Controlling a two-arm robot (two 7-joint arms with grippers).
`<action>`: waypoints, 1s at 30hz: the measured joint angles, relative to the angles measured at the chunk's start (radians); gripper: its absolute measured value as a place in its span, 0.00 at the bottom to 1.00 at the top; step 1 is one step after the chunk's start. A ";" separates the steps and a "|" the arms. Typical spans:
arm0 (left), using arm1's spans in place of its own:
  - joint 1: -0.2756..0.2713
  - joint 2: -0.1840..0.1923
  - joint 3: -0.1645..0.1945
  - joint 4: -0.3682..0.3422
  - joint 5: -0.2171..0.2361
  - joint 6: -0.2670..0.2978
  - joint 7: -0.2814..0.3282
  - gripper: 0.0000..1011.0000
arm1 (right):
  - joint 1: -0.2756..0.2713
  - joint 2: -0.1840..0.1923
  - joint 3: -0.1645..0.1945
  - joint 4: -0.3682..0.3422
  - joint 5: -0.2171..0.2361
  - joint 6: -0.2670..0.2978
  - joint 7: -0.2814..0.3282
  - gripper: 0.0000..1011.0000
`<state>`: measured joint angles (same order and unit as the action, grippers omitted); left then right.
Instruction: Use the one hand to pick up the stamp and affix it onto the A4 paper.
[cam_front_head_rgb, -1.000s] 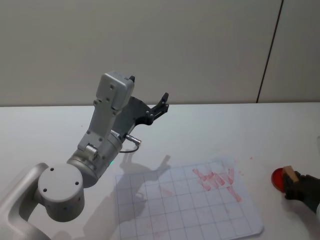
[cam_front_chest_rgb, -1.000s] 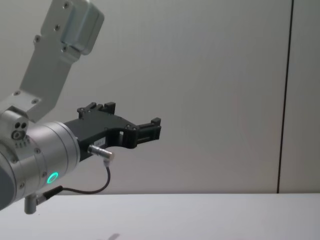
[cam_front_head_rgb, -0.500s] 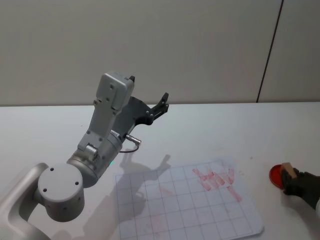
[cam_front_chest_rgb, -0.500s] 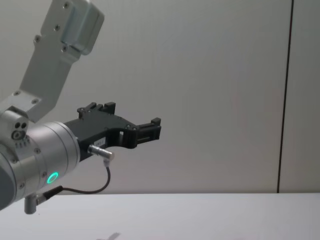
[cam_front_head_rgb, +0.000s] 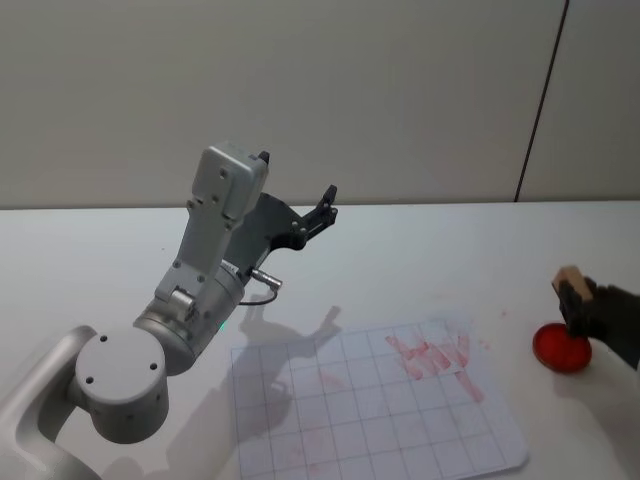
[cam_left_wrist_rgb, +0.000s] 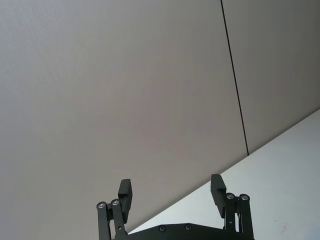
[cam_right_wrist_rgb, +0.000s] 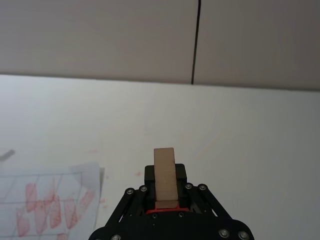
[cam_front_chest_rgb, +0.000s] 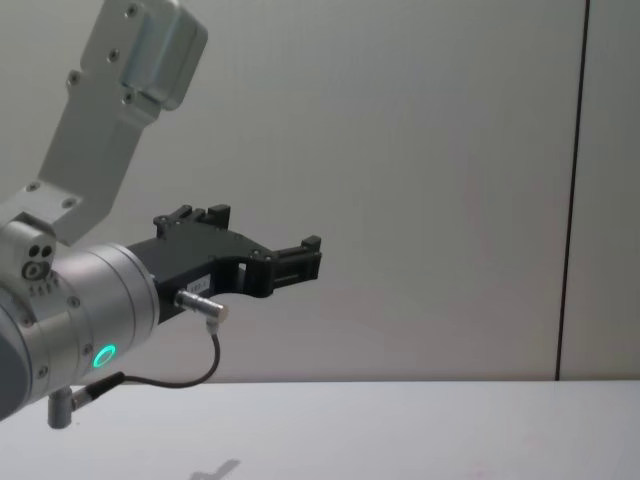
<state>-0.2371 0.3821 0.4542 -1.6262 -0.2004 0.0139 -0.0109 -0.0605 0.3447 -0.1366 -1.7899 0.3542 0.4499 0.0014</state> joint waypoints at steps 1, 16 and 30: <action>0.000 0.000 0.000 0.000 0.000 0.000 0.000 0.99 | 0.003 0.001 0.000 -0.008 -0.001 0.001 0.003 0.22; 0.000 0.000 0.000 0.000 0.000 0.000 0.000 0.99 | 0.048 -0.013 -0.029 -0.053 -0.042 0.088 0.097 0.22; 0.000 0.000 0.000 0.000 0.000 0.000 0.000 0.99 | 0.090 -0.045 -0.097 -0.006 -0.112 0.184 0.237 0.22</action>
<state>-0.2371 0.3821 0.4542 -1.6262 -0.2004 0.0139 -0.0109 0.0295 0.3001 -0.2336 -1.7957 0.2423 0.6339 0.2387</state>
